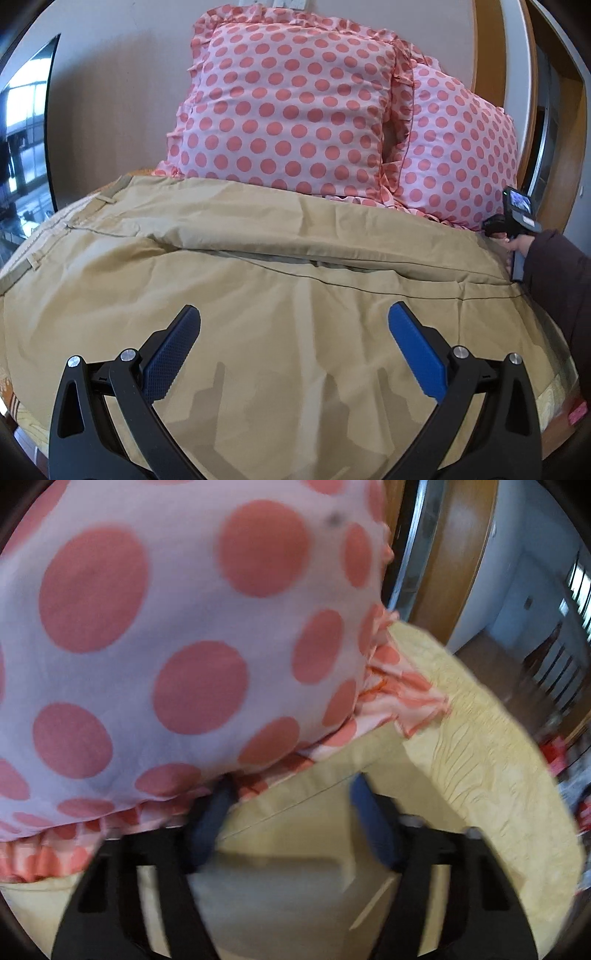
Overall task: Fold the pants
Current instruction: 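Grasp the trouser hem with the right gripper and lift it toward the waistband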
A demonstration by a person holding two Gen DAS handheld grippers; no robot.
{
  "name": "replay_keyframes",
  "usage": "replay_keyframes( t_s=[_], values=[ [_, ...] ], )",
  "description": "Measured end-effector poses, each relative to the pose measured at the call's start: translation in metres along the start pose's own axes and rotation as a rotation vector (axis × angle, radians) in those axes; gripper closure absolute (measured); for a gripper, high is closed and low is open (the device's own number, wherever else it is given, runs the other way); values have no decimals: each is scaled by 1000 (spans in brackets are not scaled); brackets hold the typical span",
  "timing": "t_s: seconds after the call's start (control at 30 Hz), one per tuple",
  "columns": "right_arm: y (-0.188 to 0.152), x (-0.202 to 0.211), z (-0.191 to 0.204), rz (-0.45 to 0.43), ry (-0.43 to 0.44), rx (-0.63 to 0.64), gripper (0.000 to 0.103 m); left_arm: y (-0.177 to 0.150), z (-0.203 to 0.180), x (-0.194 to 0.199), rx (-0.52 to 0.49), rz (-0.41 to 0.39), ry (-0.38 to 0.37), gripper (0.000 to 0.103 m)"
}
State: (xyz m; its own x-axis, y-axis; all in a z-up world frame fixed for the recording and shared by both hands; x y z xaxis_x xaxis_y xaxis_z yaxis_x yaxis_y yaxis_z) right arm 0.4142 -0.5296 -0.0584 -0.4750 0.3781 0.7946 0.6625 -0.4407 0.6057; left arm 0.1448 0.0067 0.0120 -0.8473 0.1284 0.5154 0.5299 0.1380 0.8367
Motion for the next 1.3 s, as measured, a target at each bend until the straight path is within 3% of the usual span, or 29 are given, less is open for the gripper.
replay_keyframes(
  t_s=[0.07, 0.17, 0.4, 0.53, 0.63, 0.73, 0.77, 0.83, 0.97, 1.13, 1.3],
  values=[
    [-3, 3, -10, -8, 37, -22, 76, 0, 3, -1, 21, 7, -9, 1],
    [-13, 9, -31, -15, 169, -106, 91, -1, 10, -1, 62, 12, -15, 1],
    [-53, 101, -75, -214, 435, -209, 97, 0, 21, 19, 130, -19, -75, 1],
    [-120, 183, -117, -289, 555, -295, 102, 1, 27, 30, 140, -35, -65, 1],
    [-170, 197, -145, -250, 581, -350, 102, 3, 28, 34, 142, -40, -61, 1],
    [-190, 184, -152, -147, 619, -404, 90, 5, 29, 35, 141, -35, -46, 1],
    [-192, 176, -153, -102, 645, -449, 69, 6, 27, 35, 145, -25, -44, 1],
    [-195, 170, -155, -66, 709, -525, 42, 5, 26, 37, 146, -20, -38, 1],
    [-179, 161, -124, -30, 798, -521, 43, 5, 27, 39, 143, -21, -24, 1],
    [-155, 151, -50, 79, 970, -466, 45, 0, 28, 34, 134, -1, 2, 1],
    [-147, 140, 10, 189, 968, -381, 45, -4, 27, 34, 122, 1, 7, 1]
  ],
)
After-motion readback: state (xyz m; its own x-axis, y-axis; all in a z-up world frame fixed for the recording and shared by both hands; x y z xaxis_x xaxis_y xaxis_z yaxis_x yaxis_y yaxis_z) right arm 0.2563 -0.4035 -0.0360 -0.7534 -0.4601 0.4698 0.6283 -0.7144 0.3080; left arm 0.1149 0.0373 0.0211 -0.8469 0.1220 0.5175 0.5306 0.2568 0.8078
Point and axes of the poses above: each gripper's, at about its wrist camera, not at the fingertips, and x roughly against the way its jaws point, z to its left, y to its top, the point moved 7 cm from there along -x, roughly the way its jaws point, and after that the axes turned 3 degrees about x, right-handed, at the moved point
